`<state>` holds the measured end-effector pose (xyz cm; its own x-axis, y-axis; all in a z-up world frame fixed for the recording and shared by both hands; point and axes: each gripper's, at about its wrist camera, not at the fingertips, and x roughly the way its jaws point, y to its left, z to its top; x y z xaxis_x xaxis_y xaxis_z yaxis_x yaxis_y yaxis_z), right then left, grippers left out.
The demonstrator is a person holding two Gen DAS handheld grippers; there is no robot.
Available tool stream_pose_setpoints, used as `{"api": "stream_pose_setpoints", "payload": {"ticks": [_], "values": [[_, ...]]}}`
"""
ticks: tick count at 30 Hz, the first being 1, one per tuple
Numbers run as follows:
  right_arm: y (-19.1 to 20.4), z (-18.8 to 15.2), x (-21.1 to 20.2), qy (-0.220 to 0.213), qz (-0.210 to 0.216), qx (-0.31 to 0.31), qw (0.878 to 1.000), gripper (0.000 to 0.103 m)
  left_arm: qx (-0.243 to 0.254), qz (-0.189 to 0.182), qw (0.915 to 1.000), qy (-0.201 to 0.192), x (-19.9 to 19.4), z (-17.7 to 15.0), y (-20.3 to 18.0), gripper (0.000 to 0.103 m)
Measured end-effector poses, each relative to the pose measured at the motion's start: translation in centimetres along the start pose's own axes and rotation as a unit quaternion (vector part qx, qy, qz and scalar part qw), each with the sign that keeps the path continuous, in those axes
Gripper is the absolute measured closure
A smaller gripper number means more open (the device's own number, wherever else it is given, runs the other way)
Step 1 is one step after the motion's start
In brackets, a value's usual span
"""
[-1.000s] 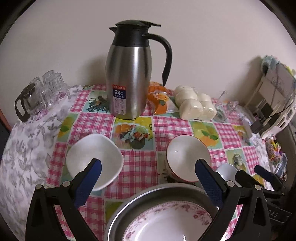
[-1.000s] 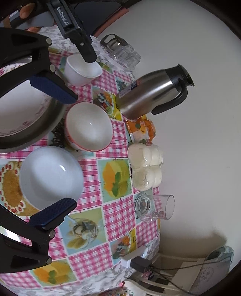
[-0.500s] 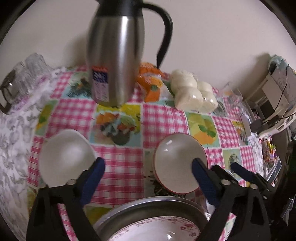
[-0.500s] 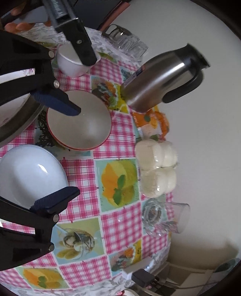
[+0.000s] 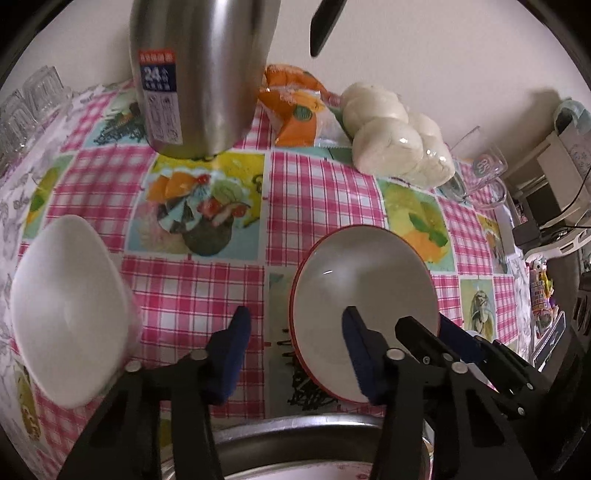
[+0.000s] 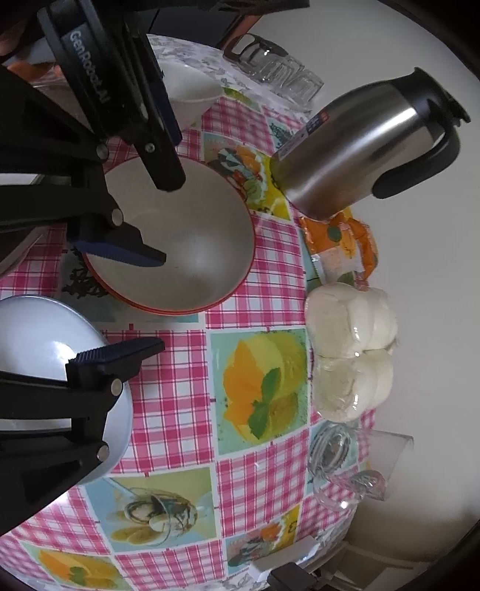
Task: Organize plates and bowls
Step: 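Close both grippers on the rim of the red-rimmed bowl, then lift the red-rimmed bowl and carry it over the steel basin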
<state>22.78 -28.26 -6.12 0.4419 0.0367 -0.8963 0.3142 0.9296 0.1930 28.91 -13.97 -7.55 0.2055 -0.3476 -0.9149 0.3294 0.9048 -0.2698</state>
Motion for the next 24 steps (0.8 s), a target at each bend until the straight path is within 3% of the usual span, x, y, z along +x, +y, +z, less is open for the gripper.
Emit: {"api": "stream_pose_setpoints", "payload": {"ticks": [8,18,24], "values": [[0.0,-0.5,1.8,0.015,0.001,-0.006,1.000,0.084,0.002,-0.003,0.9997,0.025,2.1,-0.2,0.0,0.088],[0.0,-0.3,1.9,0.006,-0.004,-0.007,1.000,0.088,0.020,-0.007,0.9997,0.009,2.4,0.0,-0.9,0.088],[-0.4,0.1,0.5,-0.015,0.004,0.004,1.000,0.090,0.028,-0.011,0.9994,-0.017,0.6,0.2,-1.4,0.088]]}}
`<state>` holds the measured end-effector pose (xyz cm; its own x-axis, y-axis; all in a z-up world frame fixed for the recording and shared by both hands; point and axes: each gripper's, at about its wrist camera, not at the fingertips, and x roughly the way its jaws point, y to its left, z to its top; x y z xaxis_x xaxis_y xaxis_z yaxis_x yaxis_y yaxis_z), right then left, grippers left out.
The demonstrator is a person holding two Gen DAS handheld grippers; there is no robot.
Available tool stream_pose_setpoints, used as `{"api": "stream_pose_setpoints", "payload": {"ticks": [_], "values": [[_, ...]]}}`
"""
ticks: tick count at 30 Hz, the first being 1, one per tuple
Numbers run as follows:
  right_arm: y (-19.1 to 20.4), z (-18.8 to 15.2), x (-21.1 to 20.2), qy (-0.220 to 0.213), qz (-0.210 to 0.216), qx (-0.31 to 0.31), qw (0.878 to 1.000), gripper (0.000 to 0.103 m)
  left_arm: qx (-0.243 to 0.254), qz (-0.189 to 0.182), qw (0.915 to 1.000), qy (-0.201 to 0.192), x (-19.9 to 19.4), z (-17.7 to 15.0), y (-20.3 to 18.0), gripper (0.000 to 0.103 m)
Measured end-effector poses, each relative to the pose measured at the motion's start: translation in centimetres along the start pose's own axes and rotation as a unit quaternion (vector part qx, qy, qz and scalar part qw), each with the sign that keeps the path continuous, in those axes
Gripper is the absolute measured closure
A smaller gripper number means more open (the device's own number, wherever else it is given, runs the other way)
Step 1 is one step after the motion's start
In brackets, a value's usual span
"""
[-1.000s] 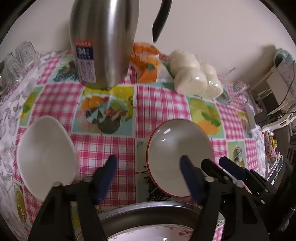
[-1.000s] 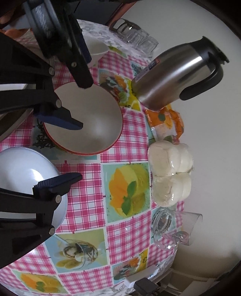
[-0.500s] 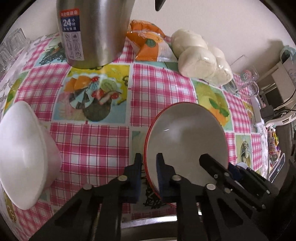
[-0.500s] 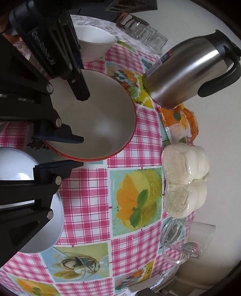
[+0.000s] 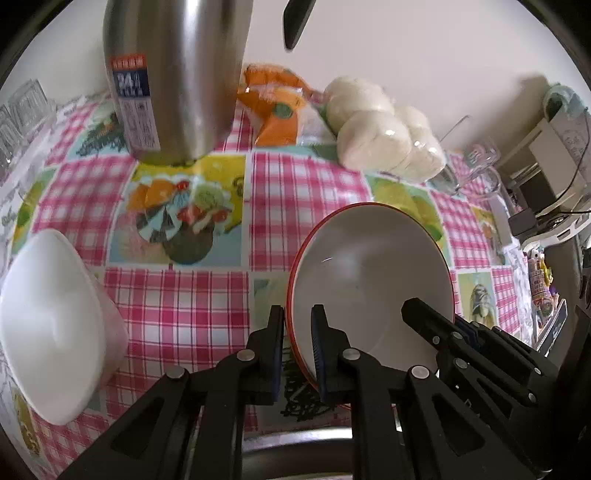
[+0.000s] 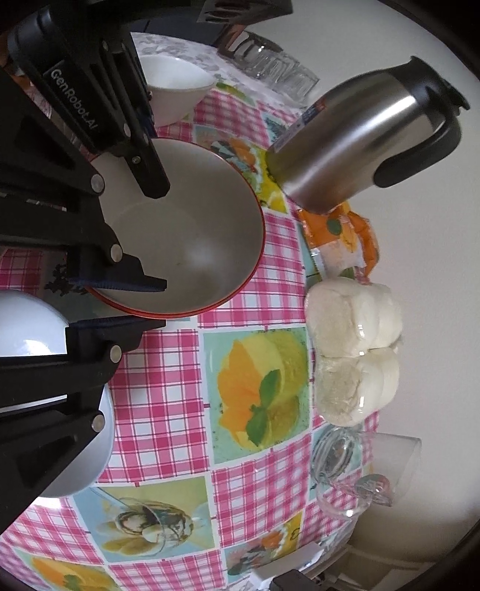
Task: Organize plates and bowls
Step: 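Lift the red-rimmed bowl and carry it over the steel basin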
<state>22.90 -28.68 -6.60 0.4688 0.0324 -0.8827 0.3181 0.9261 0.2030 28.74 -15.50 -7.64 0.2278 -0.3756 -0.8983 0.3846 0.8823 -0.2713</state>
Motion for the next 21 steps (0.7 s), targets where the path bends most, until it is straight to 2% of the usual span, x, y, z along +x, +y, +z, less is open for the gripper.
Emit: {"api": "stream_pose_setpoints", "payload": {"ticks": [4,10,16,21], "values": [[0.3,0.1,-2.2,-0.024,0.003,-0.004,1.000,0.090,0.005,0.002,0.9996,-0.029,-2.2,0.0,-0.7,0.088],[0.9,-0.5,-6.6,-0.061,0.007,-0.003,0.998,0.089,0.043,0.024,0.9953,-0.083,-7.2,-1.2,-2.6,0.088],[1.7,-1.8,-11.2,-0.095,0.016,0.000,0.995,0.089,0.034,0.021,0.9927,-0.114,-11.6,-4.0,-2.8,0.088],[3.3,-4.3,-14.4,-0.118,0.014,-0.013,0.993,0.089,0.026,0.026,0.9906,-0.132,-13.7,-6.9,-2.8,0.088]]}}
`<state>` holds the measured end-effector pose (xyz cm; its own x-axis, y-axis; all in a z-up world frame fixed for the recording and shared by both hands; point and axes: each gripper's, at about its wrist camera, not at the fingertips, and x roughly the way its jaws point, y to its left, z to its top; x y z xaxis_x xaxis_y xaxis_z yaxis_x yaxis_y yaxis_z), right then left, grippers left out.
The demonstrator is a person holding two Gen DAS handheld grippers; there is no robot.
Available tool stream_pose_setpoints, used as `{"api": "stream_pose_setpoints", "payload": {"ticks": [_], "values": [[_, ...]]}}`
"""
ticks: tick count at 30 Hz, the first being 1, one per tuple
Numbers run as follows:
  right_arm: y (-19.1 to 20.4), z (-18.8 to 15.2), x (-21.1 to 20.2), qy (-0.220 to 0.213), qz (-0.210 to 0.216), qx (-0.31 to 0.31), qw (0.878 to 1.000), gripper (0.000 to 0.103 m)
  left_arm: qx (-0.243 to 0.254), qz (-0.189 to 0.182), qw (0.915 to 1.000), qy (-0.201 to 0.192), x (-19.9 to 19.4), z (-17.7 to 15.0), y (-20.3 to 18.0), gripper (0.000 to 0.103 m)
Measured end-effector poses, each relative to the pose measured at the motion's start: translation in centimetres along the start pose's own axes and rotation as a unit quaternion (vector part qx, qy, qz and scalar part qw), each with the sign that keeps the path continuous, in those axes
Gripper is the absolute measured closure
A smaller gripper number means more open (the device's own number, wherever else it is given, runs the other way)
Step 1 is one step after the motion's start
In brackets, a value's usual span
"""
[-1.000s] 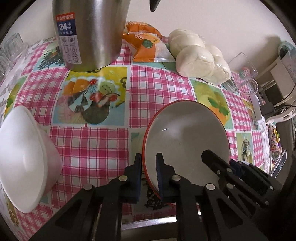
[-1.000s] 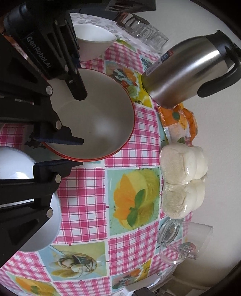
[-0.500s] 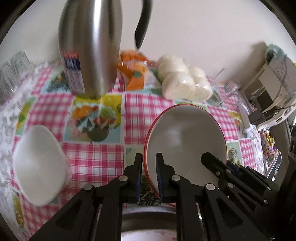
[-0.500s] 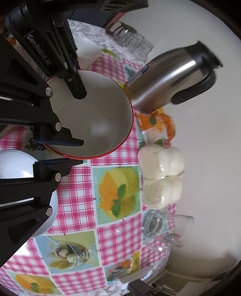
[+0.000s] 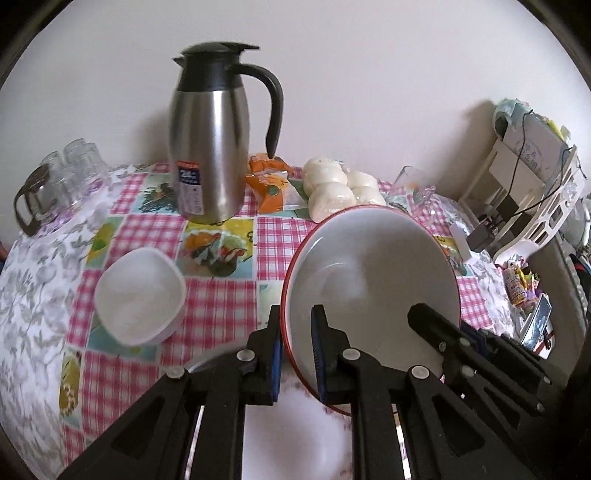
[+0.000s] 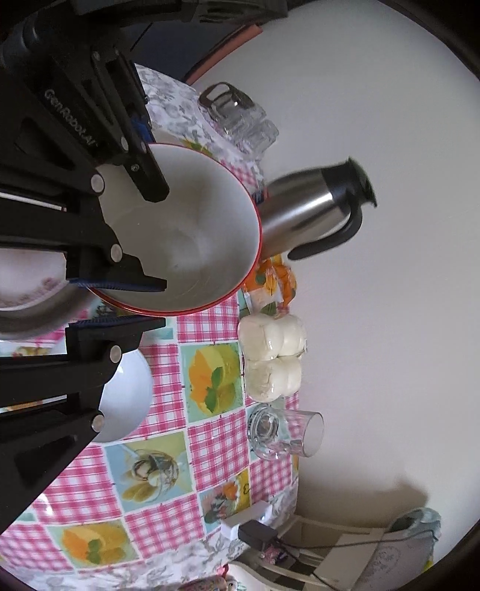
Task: Organize plates and bowls
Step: 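Lift the red-rimmed bowl and carry it over the steel basin, then lower the red-rimmed bowl onto the floral plate inside the basin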
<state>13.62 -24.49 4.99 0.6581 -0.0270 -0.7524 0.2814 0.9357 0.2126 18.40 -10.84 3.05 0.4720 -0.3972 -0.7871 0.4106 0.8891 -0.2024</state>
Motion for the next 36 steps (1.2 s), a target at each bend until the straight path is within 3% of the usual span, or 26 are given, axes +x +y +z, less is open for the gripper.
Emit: {"api": "stream_pose_setpoints", "payload": {"ticks": [9,17,36], "values": [[1.5,-4.2,-3.7,-0.014,0.021,0.008,1.000,0.089,-0.003,0.026,0.9994,-0.024,-4.1,-4.8,0.2,0.088],[2.1,-7.0,-5.0,-0.012,0.028,0.009,1.000,0.089,-0.021,0.017,0.9995,-0.016,-4.9,-7.3,1.2,0.088],[3.3,-9.0,-2.9,0.023,0.037,0.008,0.999,0.089,-0.055,0.015,0.9982,0.017,-3.7,-8.8,3.9,0.088]]}}
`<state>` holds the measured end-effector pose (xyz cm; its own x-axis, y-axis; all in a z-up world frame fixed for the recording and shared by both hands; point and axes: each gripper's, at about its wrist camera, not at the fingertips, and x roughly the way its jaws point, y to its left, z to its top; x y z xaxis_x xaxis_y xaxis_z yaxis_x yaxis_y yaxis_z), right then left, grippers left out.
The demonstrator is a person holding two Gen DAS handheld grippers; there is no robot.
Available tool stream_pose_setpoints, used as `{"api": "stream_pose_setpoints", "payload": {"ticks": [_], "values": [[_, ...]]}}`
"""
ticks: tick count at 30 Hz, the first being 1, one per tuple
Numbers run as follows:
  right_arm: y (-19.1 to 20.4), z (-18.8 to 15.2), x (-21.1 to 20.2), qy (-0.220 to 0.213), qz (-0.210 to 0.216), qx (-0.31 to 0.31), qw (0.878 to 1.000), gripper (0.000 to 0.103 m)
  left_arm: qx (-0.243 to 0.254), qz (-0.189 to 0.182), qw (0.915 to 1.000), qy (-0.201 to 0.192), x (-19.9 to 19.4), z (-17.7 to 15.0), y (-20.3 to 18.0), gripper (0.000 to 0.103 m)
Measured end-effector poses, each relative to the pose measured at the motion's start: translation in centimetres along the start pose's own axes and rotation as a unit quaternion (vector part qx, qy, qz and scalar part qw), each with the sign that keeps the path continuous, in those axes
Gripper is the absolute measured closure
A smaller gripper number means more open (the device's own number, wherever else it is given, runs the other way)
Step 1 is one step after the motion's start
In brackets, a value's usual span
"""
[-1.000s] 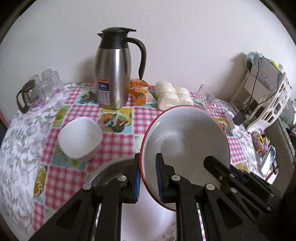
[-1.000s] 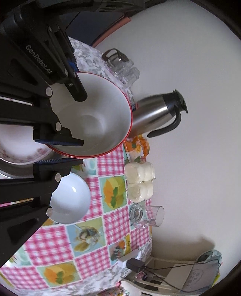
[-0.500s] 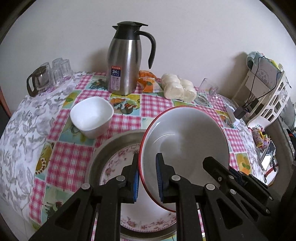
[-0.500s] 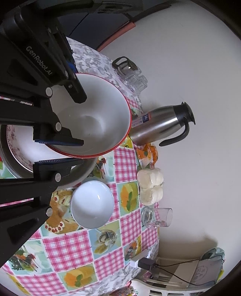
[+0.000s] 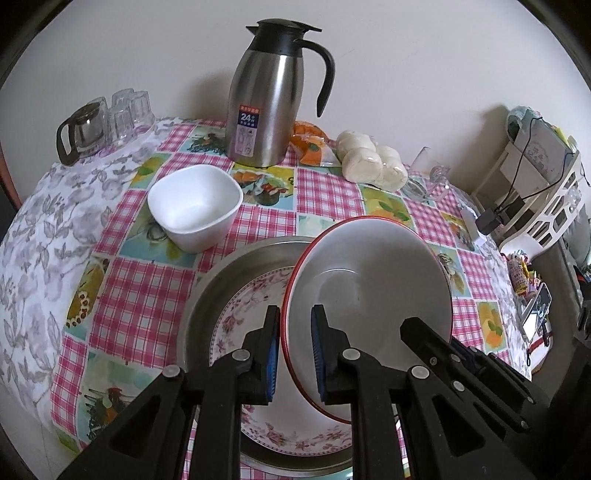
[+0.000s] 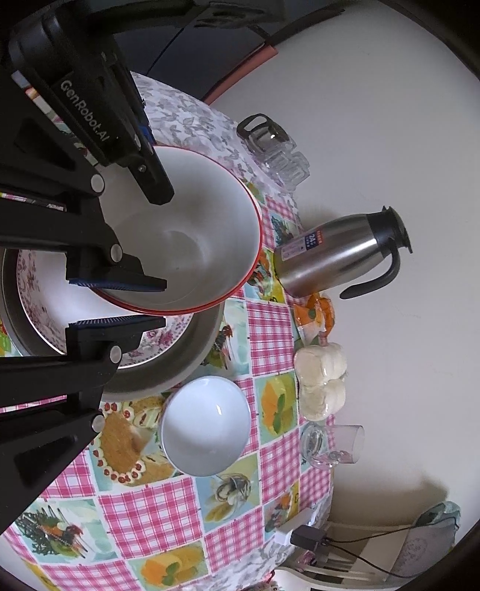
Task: Organize plates and bowls
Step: 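Lower the red-rimmed bowl onto the floral plate inside the basin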
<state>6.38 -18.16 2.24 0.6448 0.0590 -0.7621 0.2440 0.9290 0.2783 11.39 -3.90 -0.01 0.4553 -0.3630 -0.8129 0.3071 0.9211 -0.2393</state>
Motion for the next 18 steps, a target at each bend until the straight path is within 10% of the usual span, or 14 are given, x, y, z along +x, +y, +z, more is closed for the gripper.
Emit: {"api": "stream_pose_setpoints", "payload": {"ticks": [18], "values": [[-0.8,-0.8,3.7,0.053,-0.007,0.023,0.998,0.089,-0.014,0.014,0.9983,0.055,3.7,-0.3,1.0,0.087]]}}
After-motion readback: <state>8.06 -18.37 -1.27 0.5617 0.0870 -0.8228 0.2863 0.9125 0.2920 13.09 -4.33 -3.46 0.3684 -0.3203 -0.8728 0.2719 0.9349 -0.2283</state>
